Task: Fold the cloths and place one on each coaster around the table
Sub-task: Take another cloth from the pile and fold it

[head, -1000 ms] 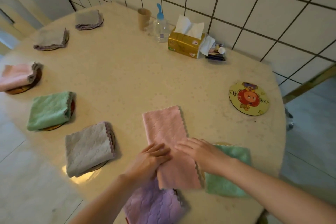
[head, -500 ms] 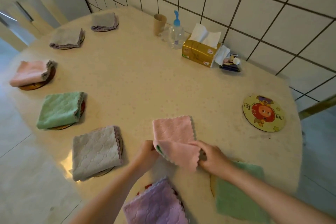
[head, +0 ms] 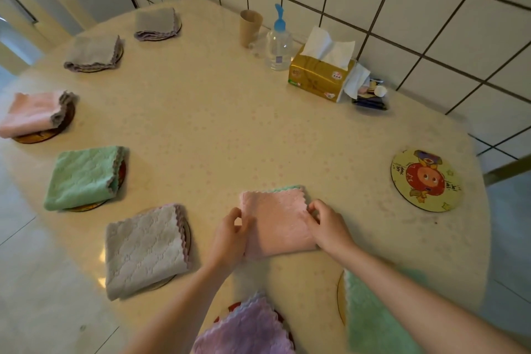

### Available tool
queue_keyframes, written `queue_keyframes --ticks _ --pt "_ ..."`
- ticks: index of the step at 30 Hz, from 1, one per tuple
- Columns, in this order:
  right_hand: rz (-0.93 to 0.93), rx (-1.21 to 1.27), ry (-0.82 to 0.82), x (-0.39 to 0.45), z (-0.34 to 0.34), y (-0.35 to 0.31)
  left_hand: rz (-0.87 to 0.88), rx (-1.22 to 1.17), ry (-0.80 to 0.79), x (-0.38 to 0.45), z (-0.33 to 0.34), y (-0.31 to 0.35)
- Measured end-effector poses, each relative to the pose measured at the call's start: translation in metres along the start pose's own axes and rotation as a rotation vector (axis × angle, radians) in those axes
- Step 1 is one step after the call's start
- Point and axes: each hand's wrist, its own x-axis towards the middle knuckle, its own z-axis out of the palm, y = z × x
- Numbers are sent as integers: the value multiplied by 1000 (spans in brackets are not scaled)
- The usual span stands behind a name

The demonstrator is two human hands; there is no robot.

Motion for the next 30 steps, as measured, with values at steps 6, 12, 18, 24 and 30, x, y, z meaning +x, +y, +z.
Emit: queue_keyframes --ticks 6,12,18,24,30 --pt "45 -57 68 1 5 -1 32 195 75 11 6 5" --pt "150 -177 56 9 6 -8 -96 259 149 15 9 7" --pt "156 -233 59 7 -2 -12 147 538 256 8 -9 14" --pt "176 -266 -74 7 -2 -27 339 810 63 50 -11 32" --pt "203 -298 -55 6 8 -32 20 532 -77 73 -8 54"
